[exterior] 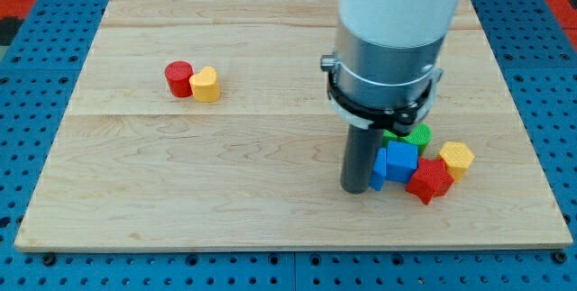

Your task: Drag yellow heart and red circle towards group of blocks

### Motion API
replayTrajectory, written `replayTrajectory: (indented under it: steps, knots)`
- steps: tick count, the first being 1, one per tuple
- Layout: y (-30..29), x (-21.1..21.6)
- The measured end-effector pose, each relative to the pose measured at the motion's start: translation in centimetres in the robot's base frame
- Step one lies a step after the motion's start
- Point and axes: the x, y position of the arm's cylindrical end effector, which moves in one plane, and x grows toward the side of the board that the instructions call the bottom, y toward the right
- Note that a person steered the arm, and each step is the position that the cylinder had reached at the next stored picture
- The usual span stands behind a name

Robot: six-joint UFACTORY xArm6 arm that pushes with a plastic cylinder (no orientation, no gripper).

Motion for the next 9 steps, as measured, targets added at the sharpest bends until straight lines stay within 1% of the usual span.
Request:
replayTrajectory:
  steps: [1, 2, 3, 4, 5, 6, 7, 8, 9]
  knots:
    - [-9.7, 0.0]
    - [-23.4, -0.5]
    - [-32.9, -6.6]
    - [-34.7, -14.4]
    - [-27.6, -17.5]
    - [-20.3, -18.3]
    - [-19.0, -16.6]
    - [-19.6, -16.4]
    - [-22.8, -16.4]
